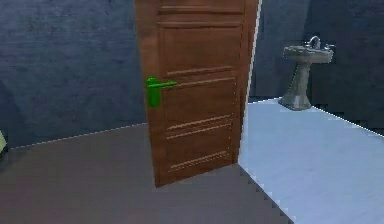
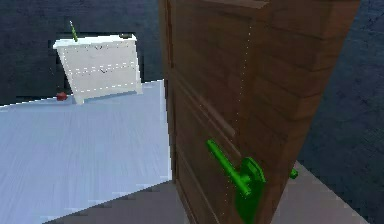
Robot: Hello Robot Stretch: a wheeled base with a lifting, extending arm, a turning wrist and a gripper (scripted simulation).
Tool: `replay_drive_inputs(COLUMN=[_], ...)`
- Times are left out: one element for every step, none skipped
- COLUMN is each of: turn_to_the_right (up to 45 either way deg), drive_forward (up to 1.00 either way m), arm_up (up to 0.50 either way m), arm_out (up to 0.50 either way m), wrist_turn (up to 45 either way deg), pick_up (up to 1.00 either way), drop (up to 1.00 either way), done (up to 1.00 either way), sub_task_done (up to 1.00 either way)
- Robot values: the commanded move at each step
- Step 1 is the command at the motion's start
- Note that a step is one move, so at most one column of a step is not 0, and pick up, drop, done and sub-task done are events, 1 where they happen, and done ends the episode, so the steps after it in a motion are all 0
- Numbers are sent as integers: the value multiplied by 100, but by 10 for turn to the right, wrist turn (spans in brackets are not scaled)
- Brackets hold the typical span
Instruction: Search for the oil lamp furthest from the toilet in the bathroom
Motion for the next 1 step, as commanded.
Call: replay_drive_inputs(turn_to_the_right=[0], drive_forward=[15], arm_up=[0], arm_out=[0], wrist_turn=[0], pick_up=[0], drop=[0], done=[0], sub_task_done=[0])
